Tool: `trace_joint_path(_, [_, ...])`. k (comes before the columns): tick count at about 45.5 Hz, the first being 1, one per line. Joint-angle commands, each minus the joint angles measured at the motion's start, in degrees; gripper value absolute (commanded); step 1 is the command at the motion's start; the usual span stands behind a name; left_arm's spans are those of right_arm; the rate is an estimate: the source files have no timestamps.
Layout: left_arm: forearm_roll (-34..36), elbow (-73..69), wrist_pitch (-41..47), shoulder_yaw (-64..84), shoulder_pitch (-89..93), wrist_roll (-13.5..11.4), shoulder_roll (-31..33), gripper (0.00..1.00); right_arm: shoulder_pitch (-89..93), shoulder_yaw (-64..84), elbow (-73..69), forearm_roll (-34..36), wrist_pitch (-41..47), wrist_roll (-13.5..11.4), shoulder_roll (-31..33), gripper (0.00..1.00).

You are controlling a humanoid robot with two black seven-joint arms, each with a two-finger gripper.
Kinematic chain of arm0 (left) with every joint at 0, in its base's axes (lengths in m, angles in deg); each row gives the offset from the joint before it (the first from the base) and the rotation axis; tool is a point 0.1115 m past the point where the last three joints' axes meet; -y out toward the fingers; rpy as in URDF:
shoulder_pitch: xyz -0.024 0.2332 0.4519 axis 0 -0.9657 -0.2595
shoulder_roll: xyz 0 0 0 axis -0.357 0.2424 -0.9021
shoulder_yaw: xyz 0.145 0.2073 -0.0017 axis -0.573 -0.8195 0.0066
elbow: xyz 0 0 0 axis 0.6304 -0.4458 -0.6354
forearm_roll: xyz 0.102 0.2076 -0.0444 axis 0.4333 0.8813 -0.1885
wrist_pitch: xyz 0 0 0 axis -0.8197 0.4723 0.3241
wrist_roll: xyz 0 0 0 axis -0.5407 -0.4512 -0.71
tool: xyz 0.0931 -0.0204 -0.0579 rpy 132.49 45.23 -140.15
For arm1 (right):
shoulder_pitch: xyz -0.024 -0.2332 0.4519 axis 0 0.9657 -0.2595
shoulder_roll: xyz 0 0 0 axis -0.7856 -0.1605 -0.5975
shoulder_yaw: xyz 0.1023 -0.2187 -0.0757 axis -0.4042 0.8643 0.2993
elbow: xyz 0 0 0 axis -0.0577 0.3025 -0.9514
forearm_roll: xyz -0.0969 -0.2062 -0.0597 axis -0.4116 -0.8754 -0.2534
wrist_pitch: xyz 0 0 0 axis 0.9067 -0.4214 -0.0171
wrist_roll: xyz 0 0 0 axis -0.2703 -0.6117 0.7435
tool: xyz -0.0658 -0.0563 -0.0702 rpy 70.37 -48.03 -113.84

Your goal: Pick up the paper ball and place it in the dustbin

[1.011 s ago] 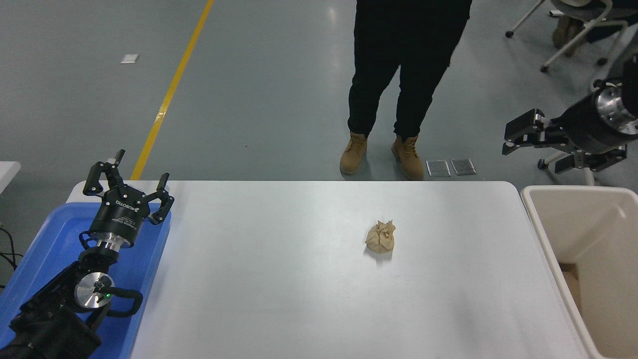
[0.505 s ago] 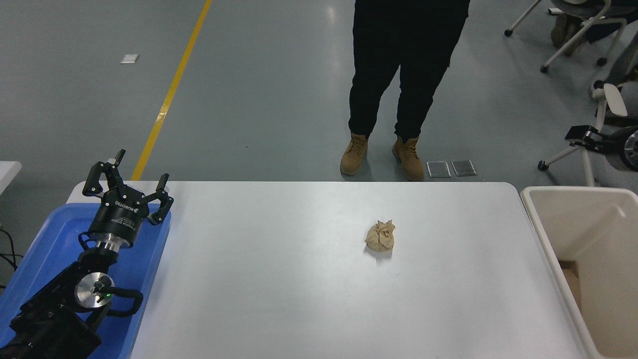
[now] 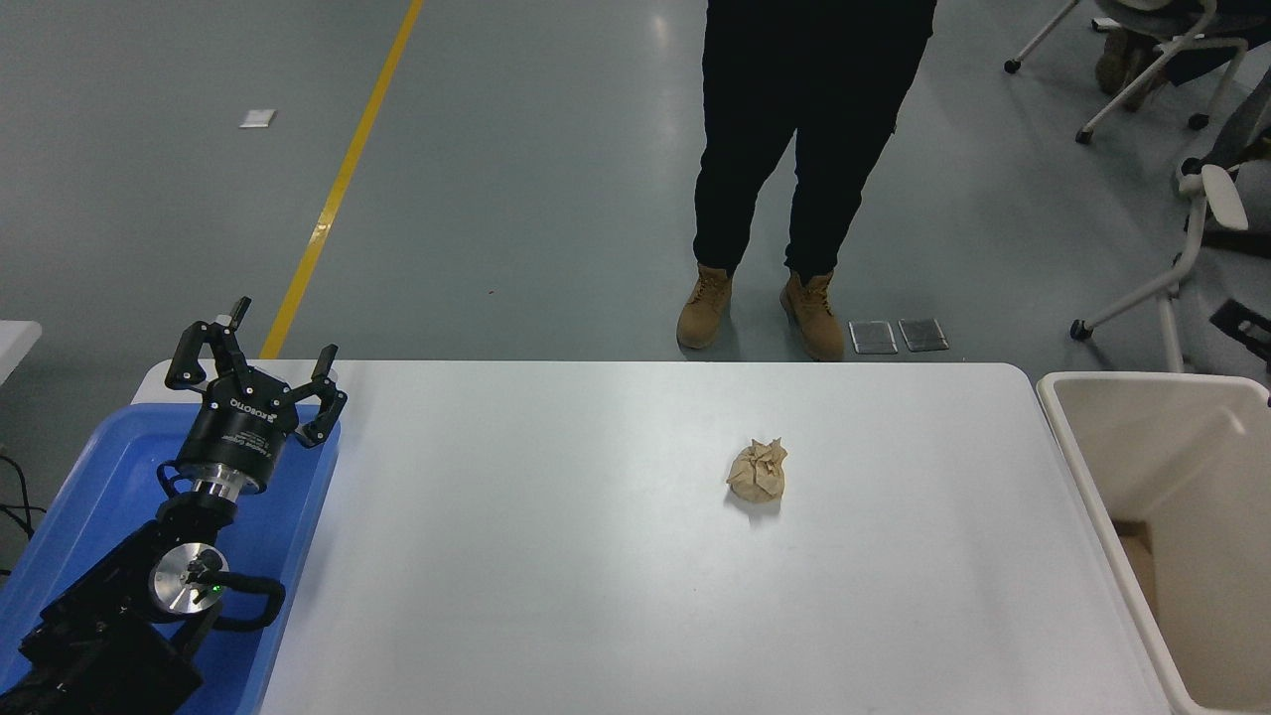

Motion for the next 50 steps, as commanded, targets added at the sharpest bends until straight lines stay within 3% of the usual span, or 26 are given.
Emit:
trace_joint_path(1, [0.00,0.03,0.01,0.00,0.00,0.00,0.02,0.98,6.44,-2.32,3.13,2.88,-2.87,0.00,-1.16,1.00])
trace_joint_path(13, [0.00,0.03,0.01,0.00,0.00,0.00,0.02,0.98,12.76,-2.41,8.93,7.54,-3.40,0.00,-5.47,1.00])
trace_joint_path(50, [0.00,-0.06,0.01,0.00,0.00,0.00,0.02,0.98,18.13,-6.63,10.16,7.54,-3.58,0.00,-8.81,1.00])
